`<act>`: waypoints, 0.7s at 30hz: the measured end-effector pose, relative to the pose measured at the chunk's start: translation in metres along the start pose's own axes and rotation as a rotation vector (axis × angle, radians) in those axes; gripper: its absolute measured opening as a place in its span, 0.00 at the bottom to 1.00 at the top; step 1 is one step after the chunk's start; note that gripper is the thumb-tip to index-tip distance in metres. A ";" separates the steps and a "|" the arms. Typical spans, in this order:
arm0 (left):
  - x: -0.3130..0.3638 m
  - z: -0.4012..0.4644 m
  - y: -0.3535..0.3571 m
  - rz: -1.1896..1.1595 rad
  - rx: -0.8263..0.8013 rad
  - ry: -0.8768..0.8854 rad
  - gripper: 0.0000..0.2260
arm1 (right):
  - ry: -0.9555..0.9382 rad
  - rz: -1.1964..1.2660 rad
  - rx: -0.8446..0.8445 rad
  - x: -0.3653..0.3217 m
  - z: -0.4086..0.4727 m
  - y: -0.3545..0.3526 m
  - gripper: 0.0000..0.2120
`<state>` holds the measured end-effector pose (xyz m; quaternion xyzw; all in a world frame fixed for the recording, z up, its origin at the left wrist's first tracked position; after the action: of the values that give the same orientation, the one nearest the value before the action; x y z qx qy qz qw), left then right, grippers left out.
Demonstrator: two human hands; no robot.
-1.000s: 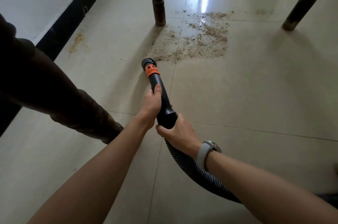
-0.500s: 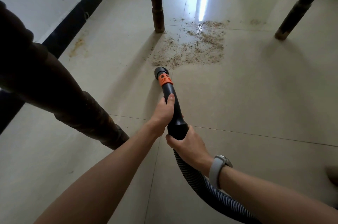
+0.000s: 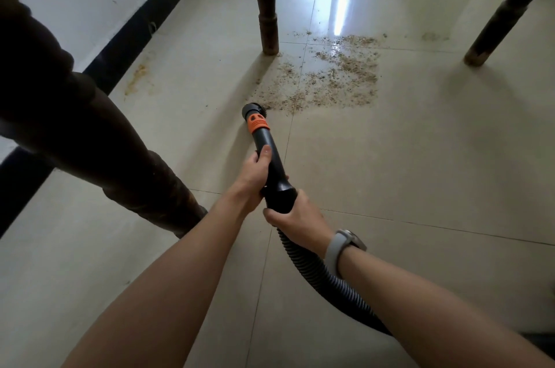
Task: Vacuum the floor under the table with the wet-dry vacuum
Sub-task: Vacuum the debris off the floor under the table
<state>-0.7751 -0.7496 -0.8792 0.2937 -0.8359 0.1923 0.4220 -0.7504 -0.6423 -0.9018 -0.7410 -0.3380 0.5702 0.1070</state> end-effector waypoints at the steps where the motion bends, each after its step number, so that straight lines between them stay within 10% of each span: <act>1: 0.003 0.003 -0.004 -0.028 0.012 -0.015 0.16 | -0.006 -0.022 -0.005 -0.004 0.003 0.004 0.27; 21: -0.008 -0.019 0.038 -0.022 -0.130 -0.067 0.19 | 0.105 -0.187 0.127 0.010 -0.020 -0.040 0.22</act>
<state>-0.7854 -0.7077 -0.8779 0.2812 -0.8569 0.1228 0.4143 -0.7461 -0.6020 -0.8815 -0.7270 -0.3628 0.5384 0.2238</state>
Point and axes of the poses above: each hand's wrist, its own z-axis towards the middle knuckle, its own y-axis out of the palm, x = y × z, the point moved 2 cm from there along z, towards the middle knuckle, and after that the axes turned 14 degrees about x, right-handed, at the moved point
